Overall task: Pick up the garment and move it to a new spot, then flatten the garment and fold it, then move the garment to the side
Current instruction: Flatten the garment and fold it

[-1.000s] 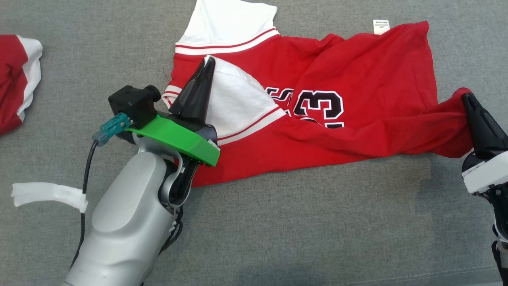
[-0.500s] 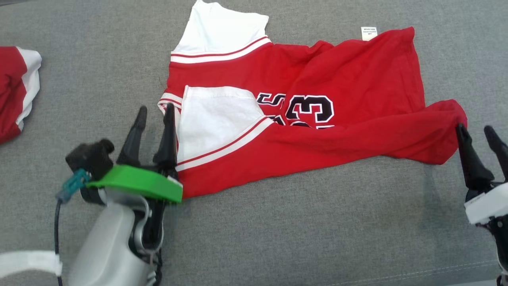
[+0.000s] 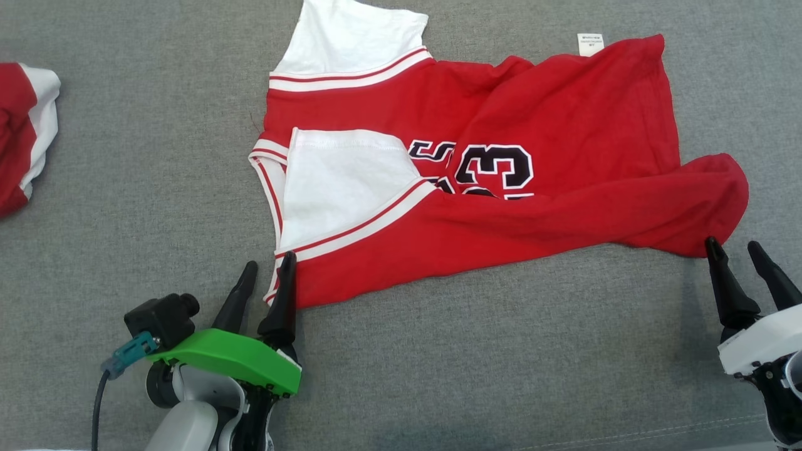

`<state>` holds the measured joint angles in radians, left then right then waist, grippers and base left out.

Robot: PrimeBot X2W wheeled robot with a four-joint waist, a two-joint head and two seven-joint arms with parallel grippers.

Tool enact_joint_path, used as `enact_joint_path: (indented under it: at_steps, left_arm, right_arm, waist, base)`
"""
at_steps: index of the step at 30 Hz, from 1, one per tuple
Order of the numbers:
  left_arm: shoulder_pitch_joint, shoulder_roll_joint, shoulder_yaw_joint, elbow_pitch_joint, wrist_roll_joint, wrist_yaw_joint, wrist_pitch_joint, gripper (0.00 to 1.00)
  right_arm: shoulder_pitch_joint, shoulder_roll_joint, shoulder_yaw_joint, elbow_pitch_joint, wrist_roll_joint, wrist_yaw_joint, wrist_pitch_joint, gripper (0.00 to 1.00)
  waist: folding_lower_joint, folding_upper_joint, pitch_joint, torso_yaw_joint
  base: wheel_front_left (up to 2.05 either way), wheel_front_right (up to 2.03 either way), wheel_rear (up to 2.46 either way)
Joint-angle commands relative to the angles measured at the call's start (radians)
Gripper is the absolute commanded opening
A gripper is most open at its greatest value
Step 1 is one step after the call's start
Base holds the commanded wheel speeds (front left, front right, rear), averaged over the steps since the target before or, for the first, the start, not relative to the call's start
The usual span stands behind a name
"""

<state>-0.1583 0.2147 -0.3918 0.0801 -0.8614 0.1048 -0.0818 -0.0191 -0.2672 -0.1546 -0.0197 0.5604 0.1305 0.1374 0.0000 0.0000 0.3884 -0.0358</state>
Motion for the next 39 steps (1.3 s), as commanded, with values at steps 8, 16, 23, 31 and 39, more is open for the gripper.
enact_joint_path:
  at_steps: [8,16,23,31,39]
  left_arm:
    - [-0.051,0.008,-0.003,0.026,-0.025,-0.001,0.051,1.00]
    - [-0.026,0.003,-0.030,-0.001,-0.069,-0.026,0.114,1.00]
    - [0.001,0.030,-0.035,-0.029,-0.083,0.000,0.168,1.00]
    - [0.014,0.027,-0.061,-0.041,-0.092,0.017,0.209,1.00]
    - [-0.008,0.024,-0.035,-0.069,-0.112,-0.001,0.184,0.00]
  right_arm:
    - [-0.135,-0.041,0.076,0.129,0.028,0.000,-0.071,1.00]
    - [-0.165,-0.110,0.155,0.188,0.105,0.000,-0.057,0.54]
    - [-0.158,-0.148,0.178,0.205,0.140,0.000,-0.066,0.57]
    - [-0.174,-0.166,0.209,0.214,0.153,0.000,-0.081,0.62]
    - [-0.183,-0.199,0.272,0.193,0.156,0.000,-0.107,0.00]
  waist:
    - [0.0000,0.0000,0.012,0.003]
    - [0.0000,0.0000,0.004,0.016]
    - [0.0000,0.0000,-0.002,0.021]
    - [0.0000,0.0000,0.005,0.013]
    - [0.0000,0.0000,0.009,0.013]
  base:
    - [0.00,0.00,0.00]
    - [0.00,0.00,0.00]
    - [0.00,0.00,0.00]
    - [0.00,0.00,0.00]
    - [0.00,0.00,0.00]
